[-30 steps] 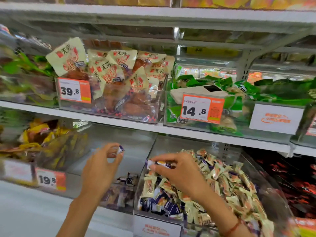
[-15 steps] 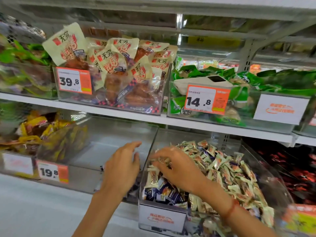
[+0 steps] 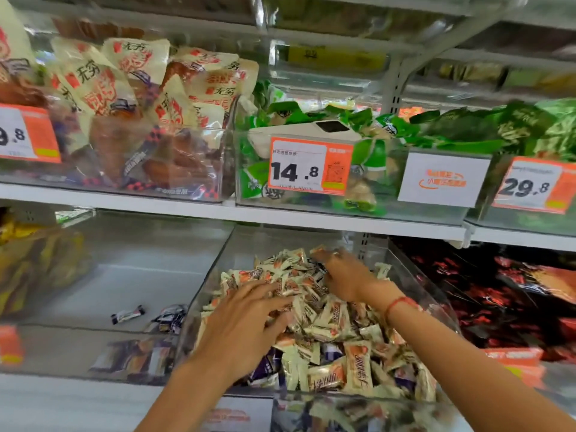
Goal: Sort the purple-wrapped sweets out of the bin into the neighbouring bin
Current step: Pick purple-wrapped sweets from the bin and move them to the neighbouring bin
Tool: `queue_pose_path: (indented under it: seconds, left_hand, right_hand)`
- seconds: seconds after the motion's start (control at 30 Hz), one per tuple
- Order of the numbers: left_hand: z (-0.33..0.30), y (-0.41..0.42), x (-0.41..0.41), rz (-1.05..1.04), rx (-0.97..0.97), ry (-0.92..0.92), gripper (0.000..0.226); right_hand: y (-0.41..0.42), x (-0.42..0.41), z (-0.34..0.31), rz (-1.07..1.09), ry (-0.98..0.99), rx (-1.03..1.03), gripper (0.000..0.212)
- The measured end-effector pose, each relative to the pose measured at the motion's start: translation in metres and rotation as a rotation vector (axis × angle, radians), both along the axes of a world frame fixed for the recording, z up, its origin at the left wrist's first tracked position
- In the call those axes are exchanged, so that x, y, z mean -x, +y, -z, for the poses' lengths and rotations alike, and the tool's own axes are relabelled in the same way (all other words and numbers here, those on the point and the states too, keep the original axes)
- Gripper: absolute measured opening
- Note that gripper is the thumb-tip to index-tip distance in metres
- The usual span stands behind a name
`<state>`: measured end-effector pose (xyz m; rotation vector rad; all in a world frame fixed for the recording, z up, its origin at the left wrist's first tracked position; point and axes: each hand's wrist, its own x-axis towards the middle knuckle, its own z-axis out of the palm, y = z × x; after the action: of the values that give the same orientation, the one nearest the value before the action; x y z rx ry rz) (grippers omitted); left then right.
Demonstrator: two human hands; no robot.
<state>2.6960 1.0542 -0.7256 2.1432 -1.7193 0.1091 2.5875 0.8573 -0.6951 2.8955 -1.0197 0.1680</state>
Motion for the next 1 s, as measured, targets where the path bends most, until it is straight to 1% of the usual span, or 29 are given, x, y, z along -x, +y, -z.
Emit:
queue_pose_path:
  seconds: [0.07, 0.13, 0.2, 0.27, 0.4, 0.47, 0.5, 0.57, 0.6, 0.63, 0.73, 0.8, 0.87, 0.9, 0.97, 1.0]
  left_hand:
    - [-0.001, 0.001, -0.002, 0.002, 0.000, 0.017, 0.044]
    - [-0.001, 0.002, -0.004, 0.008, -0.003, 0.035, 0.043]
    - [0.000, 0.004, -0.006, 0.024, 0.007, 0.063, 0.043]
    - [-0.001, 0.006, -0.007, 0.036, 0.020, 0.087, 0.044]
    - [-0.003, 0.009, -0.005, 0.042, 0.052, 0.089, 0.043]
    - [-0.006, 0.010, -0.004, 0.042, 0.098, 0.130, 0.038]
    - [-0.007, 0.011, -0.003, 0.033, 0.120, 0.161, 0.034]
    - [-0.012, 0.011, 0.000, -0.012, 0.174, 0.222, 0.022]
    - [-0.014, 0.011, 0.002, -0.042, 0.219, 0.242, 0.018]
    - [-0.017, 0.010, 0.005, -0.073, 0.273, 0.258, 0.019]
    - [-0.026, 0.010, 0.015, -0.110, 0.376, 0.321, 0.021]
    - [-0.026, 0.009, 0.022, -0.062, 0.375, 0.325, 0.022]
    - [-0.022, 0.007, 0.027, -0.031, 0.316, 0.311, 0.018]
    - [-0.021, 0.006, 0.028, -0.021, 0.281, 0.307, 0.024]
    - [-0.019, 0.006, 0.032, -0.002, 0.187, 0.289, 0.051]
    - [-0.018, 0.007, 0.035, 0.014, 0.124, 0.263, 0.061]
  right_hand:
    - [-0.002, -0.011, -0.001, -0.009, 0.122, 0.077, 0.058]
    - [-0.006, -0.020, 0.001, 0.004, 0.160, 0.102, 0.052]
    - [-0.011, -0.024, 0.003, 0.009, 0.090, 0.115, 0.040]
    - [-0.015, -0.021, 0.003, 0.009, 0.004, 0.152, 0.031]
    - [-0.005, -0.003, -0.002, -0.014, -0.130, 0.146, 0.027]
    - [0.010, 0.009, -0.005, -0.043, -0.223, 0.138, 0.028]
    - [0.021, 0.015, -0.007, -0.091, -0.296, 0.139, 0.029]
    - [0.049, 0.026, -0.011, -0.224, -0.405, 0.101, 0.034]
    - [0.062, 0.030, -0.012, -0.279, -0.415, 0.066, 0.037]
    - [0.071, 0.033, -0.010, -0.306, -0.404, 0.021, 0.040]
    - [0.074, 0.040, -0.002, -0.297, -0.391, -0.129, 0.047]
    - [0.064, 0.048, -0.001, -0.248, -0.396, -0.222, 0.047]
    - [0.053, 0.060, 0.000, -0.198, -0.416, -0.251, 0.041]
    - [0.050, 0.065, 0.001, -0.185, -0.434, -0.252, 0.035]
    - [0.046, 0.071, 0.003, -0.190, -0.468, -0.266, 0.022]
    - [0.047, 0.073, 0.003, -0.197, -0.469, -0.281, 0.018]
